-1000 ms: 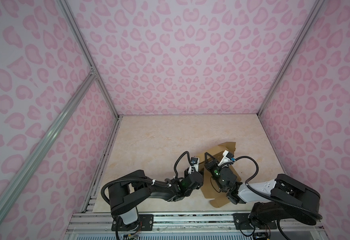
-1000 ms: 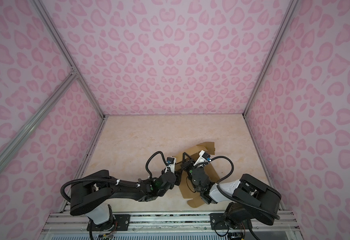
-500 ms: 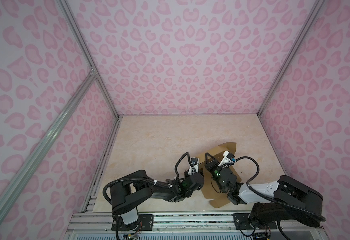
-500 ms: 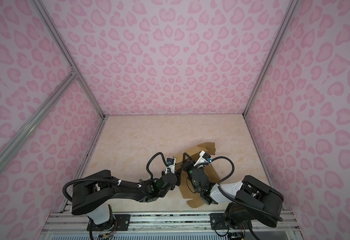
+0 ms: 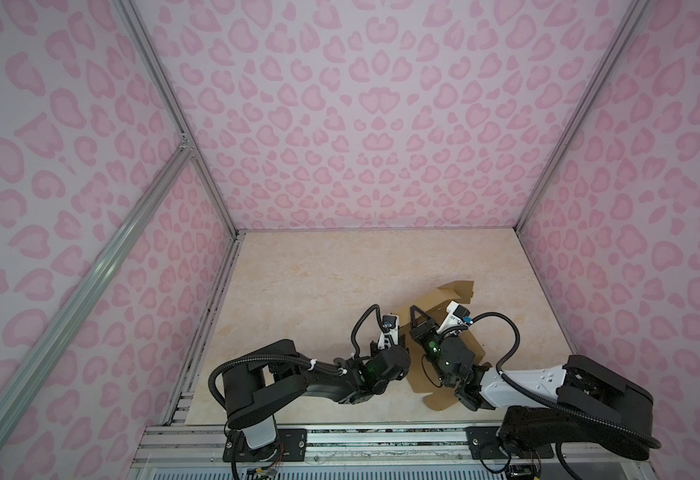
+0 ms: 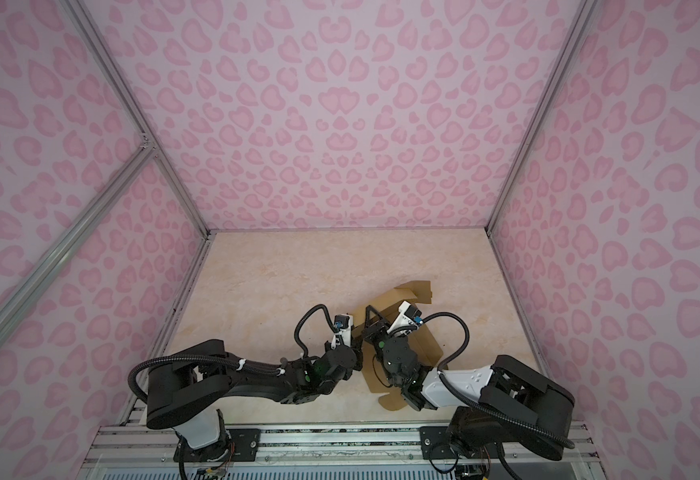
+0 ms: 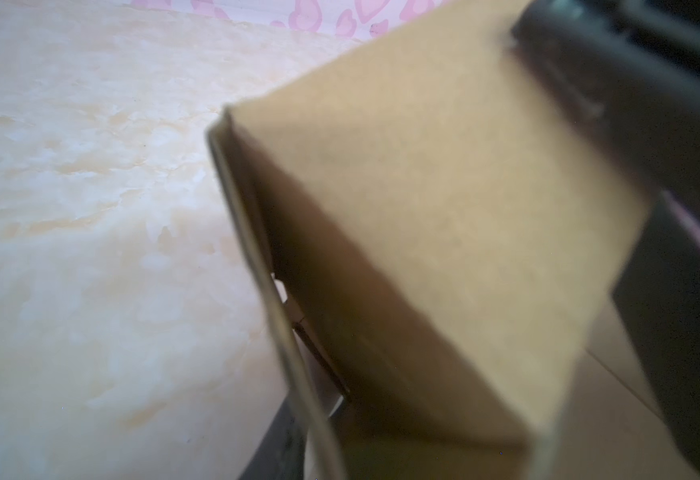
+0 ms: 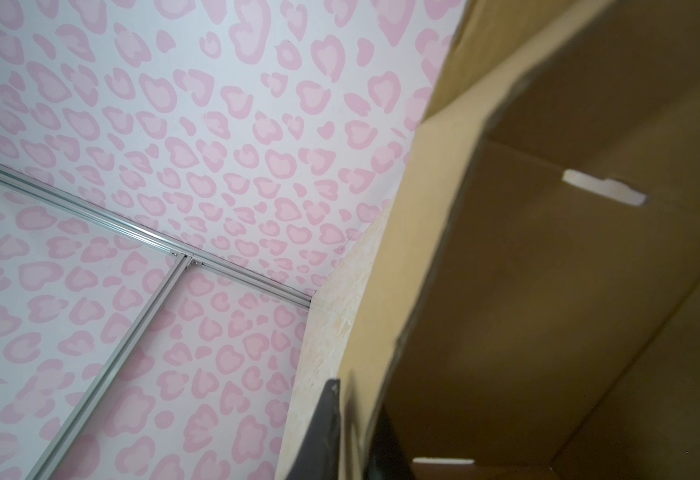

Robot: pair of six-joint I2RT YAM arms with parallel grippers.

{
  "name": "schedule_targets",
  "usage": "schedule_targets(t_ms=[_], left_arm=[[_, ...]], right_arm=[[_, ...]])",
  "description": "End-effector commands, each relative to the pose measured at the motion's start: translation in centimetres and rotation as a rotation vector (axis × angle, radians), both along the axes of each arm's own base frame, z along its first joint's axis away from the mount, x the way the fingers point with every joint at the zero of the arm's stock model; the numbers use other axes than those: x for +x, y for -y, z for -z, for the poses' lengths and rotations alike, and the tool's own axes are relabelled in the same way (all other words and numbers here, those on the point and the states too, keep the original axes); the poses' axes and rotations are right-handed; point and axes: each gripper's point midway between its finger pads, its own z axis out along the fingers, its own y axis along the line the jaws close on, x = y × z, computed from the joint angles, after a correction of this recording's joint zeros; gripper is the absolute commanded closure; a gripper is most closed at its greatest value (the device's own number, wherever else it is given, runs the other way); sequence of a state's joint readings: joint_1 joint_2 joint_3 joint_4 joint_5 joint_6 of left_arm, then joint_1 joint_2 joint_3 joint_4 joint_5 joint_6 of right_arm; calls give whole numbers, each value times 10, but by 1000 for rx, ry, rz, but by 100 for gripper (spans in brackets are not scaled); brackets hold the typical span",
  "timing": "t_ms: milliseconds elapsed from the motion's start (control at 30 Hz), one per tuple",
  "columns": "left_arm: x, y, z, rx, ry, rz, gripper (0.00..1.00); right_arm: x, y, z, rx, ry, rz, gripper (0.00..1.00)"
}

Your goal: Fold the paper box

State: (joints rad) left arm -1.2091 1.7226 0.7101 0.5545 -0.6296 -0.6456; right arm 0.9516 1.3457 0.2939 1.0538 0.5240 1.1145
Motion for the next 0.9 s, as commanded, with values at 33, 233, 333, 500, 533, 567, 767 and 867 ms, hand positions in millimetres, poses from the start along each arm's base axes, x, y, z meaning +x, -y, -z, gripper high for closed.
schedule_targets(t_ms=[33,233,333,500,533,567,767,867], left_arm=[[6,3,-10,-36,19,-28,71],[6,-4,-8,-18,17,-52,74],[5,-5,-4,-12,7,-56,77],[7,-2,-3,-5,4,-57,79],[8,-1,-4,-5,5,-59,79],[8,-1,-3,-4,5,-61,79],[12,-8,0,13,-11,-72,80],[14,-14,3,35,-21,-76,80]], right_arm=[[0,4,1,-13,1,23,85],[-2,10,-2,-21,0,37,82],[-3,12,-5,-29,5,41,80],[-4,14,-8,-32,5,42,79],[-5,14,-8,-33,5,42,78],[-5,15,-8,-39,4,41,78],[-10,26,-20,-65,1,63,72],[-14,37,-27,-107,-29,91,68]])
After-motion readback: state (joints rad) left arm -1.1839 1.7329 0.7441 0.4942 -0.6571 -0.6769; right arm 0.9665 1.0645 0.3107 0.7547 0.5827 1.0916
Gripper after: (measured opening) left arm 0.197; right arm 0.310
